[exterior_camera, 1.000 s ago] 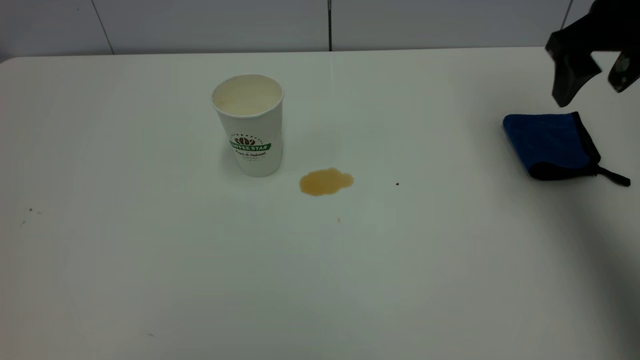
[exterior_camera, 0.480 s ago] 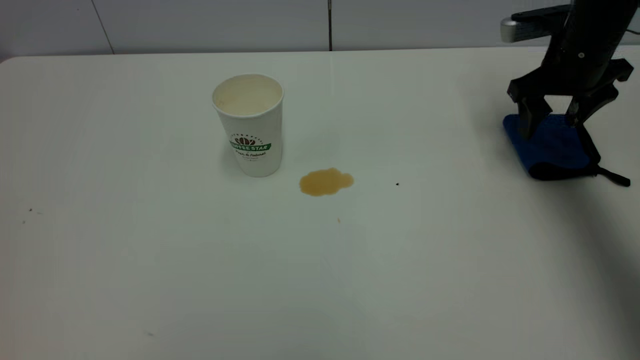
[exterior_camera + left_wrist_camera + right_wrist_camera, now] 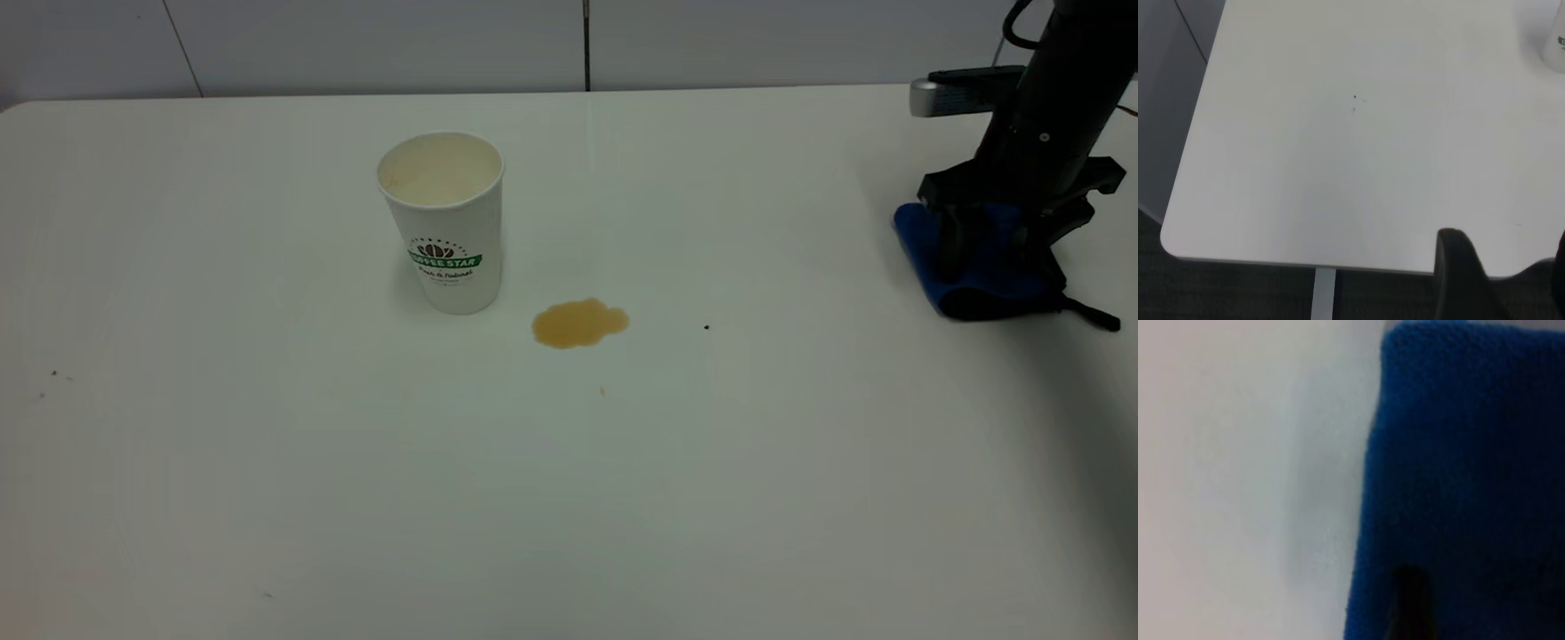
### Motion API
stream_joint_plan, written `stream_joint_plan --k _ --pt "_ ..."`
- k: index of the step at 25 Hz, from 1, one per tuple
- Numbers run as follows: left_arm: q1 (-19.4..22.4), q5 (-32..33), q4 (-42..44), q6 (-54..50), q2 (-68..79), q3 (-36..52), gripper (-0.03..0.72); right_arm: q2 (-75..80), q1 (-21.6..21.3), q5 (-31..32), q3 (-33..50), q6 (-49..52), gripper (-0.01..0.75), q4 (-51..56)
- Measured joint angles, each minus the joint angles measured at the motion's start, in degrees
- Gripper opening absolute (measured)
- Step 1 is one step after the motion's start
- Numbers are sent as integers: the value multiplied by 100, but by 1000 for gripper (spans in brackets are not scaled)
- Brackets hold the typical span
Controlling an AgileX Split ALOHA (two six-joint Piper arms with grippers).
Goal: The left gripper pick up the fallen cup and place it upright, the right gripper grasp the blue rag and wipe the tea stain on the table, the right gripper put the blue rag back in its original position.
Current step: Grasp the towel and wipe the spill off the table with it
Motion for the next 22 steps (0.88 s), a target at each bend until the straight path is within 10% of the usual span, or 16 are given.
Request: stream_joint_plan --k 7,22 --pt "0 0 0 0 0 0 371 31 -37 42 -11 -178 71 421" --pt "0 0 0 0 0 0 371 61 1846 384 -11 -871 53 1716"
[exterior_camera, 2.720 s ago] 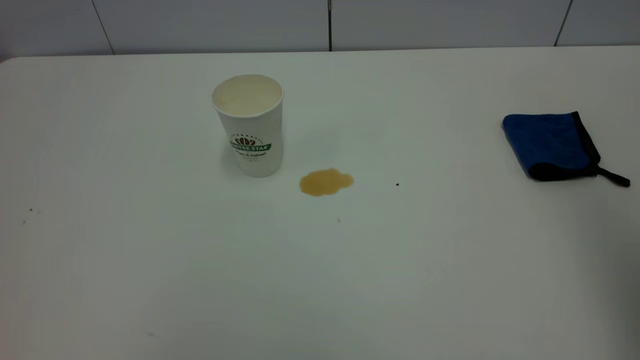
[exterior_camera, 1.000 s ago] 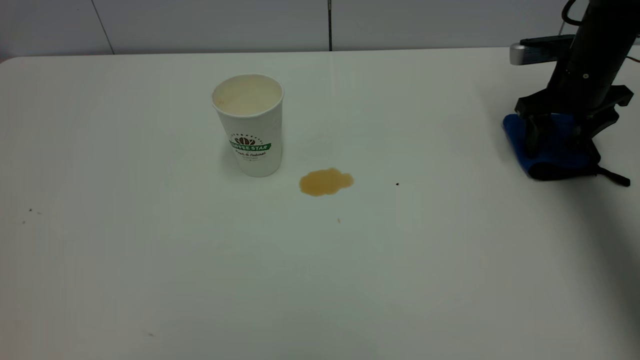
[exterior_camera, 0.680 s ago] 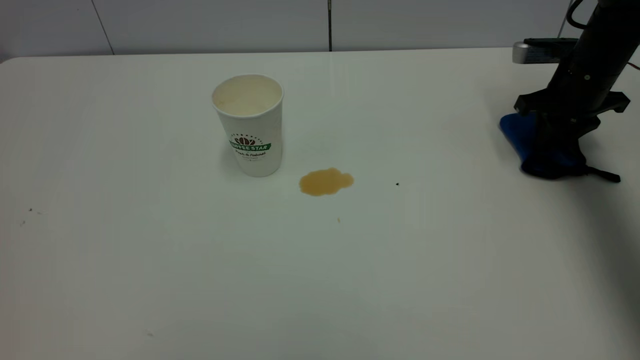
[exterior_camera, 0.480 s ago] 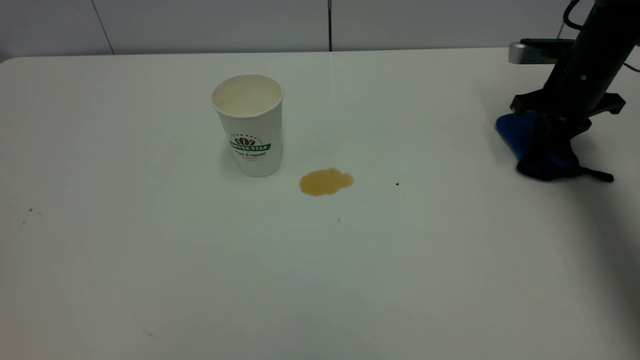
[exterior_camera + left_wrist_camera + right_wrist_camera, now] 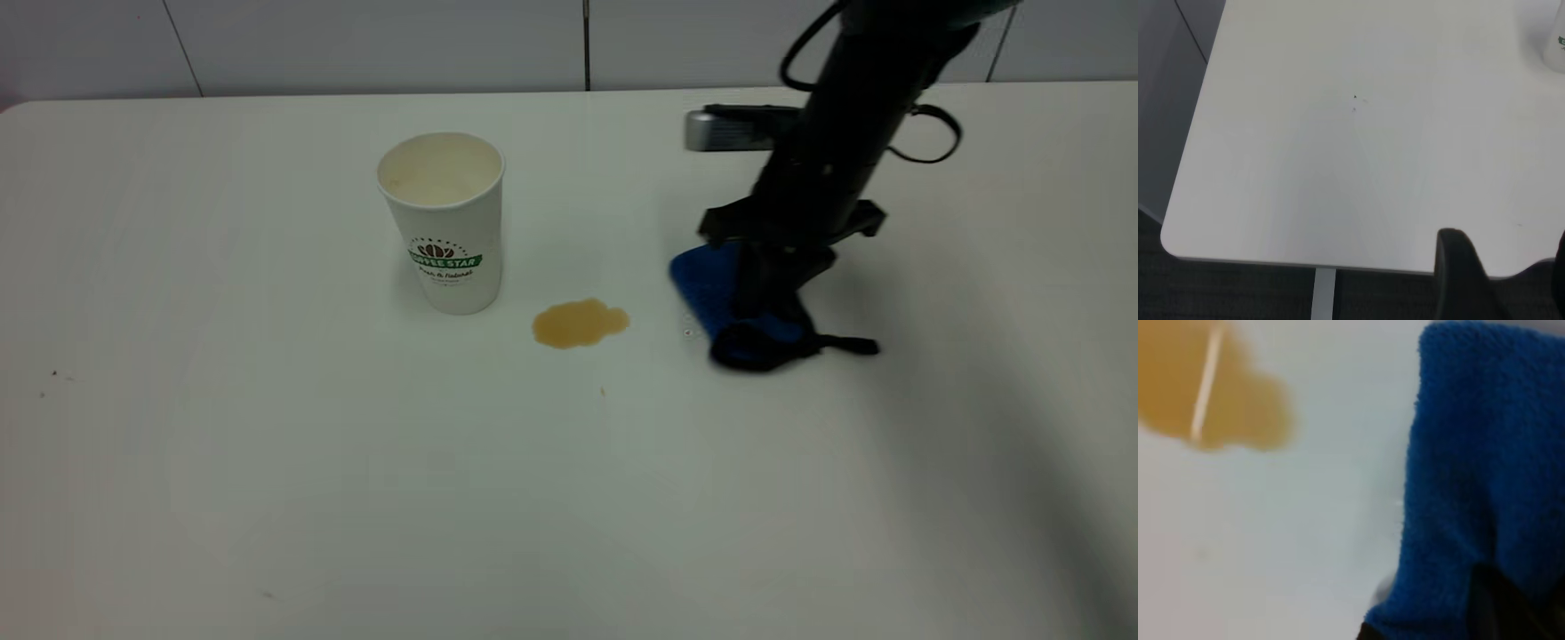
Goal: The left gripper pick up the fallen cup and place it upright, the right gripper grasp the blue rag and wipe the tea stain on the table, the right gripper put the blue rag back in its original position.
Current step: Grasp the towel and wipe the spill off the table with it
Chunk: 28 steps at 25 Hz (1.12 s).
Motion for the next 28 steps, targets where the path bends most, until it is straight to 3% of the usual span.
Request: stream_joint_plan --k 5,12,28 --pt "0 0 0 0 0 0 371 2 685 -377 0 -4 53 350" --pt "0 0 0 0 0 0 371 6 1157 -902 0 116 58 608" --pt "0 0 0 0 0 0 371 186 1281 -2129 0 393 116 1113"
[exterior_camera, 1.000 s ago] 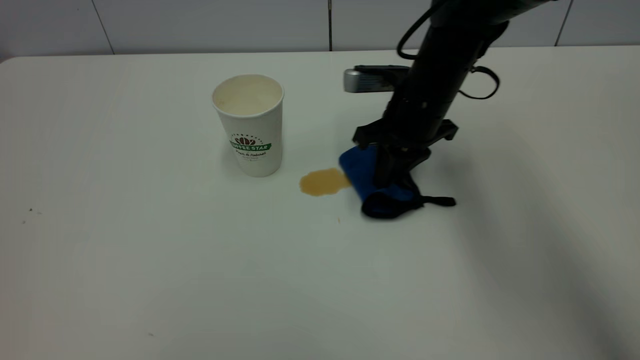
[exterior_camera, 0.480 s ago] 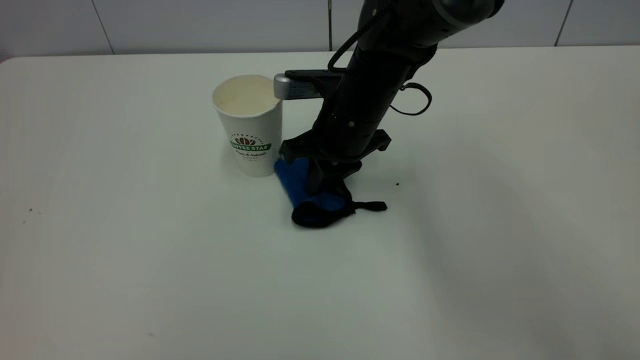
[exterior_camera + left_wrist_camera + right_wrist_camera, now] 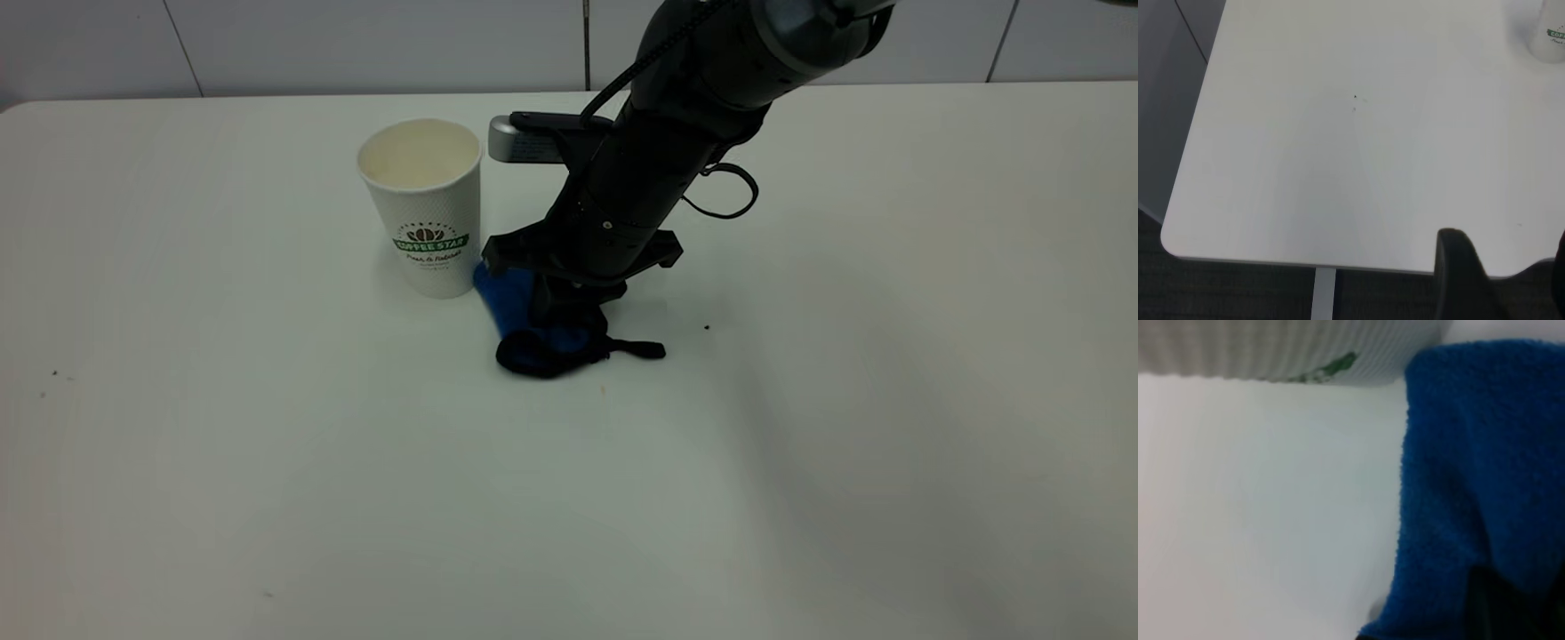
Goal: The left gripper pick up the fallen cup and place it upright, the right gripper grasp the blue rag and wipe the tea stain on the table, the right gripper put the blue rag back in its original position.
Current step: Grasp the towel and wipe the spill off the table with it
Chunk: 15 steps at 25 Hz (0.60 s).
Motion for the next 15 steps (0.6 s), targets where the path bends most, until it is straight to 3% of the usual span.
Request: stream_joint_plan --k 9,15 --pt "0 0 0 0 0 0 369 -24 -812 62 -7 644 264 -687" --pt "0 0 0 0 0 0 365 -37 -988 325 -45 651 286 -670"
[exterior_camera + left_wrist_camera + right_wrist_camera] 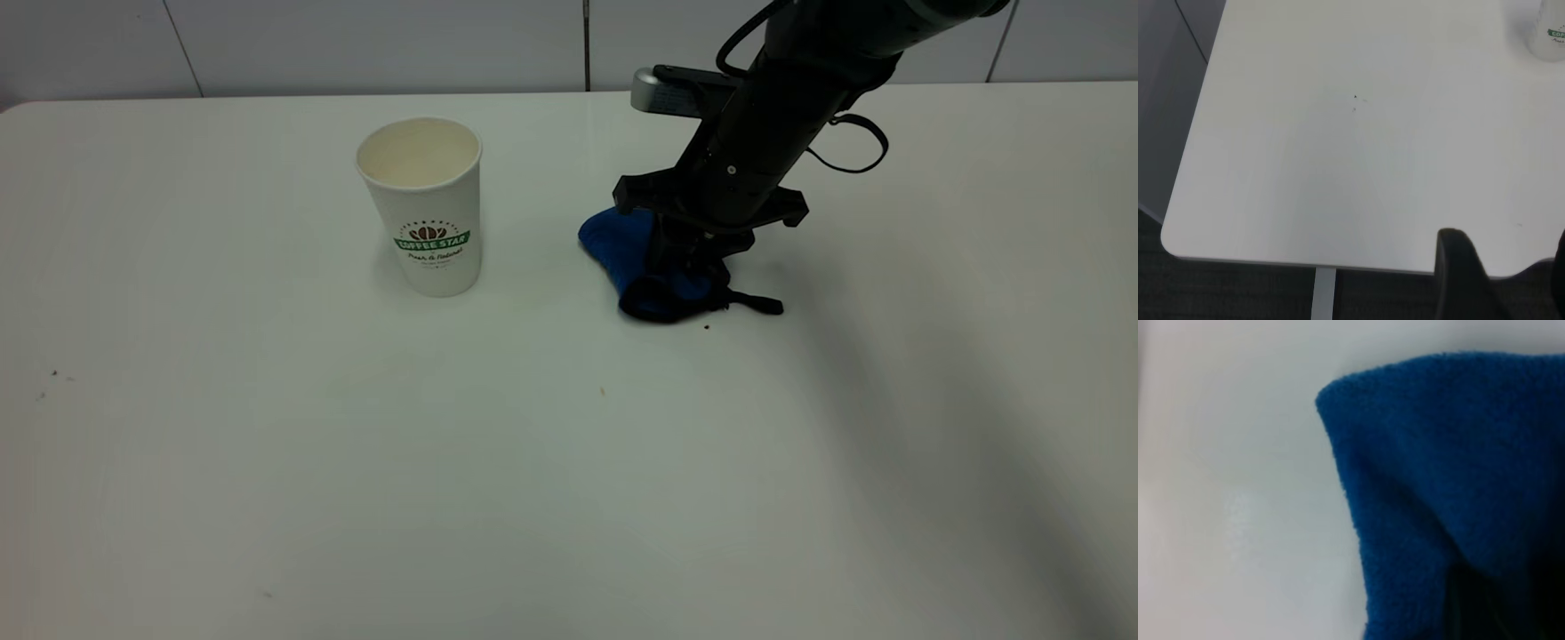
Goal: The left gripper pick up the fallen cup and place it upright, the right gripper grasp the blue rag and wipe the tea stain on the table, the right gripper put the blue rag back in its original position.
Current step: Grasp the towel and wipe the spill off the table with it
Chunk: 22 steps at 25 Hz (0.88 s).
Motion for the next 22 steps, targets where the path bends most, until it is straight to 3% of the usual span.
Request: stream_joint_plan --k 7,11,15,22 --pt "0 0 0 0 0 0 365 0 428 62 0 -151 291 107" --pt "0 0 0 0 0 0 364 0 388 135 0 -100 291 86" --pt "0 0 0 0 0 0 363 -7 -48 422 0 -3 291 -36" --pt "0 0 0 0 0 0 363 -45 -1238 865 -6 16 291 -479"
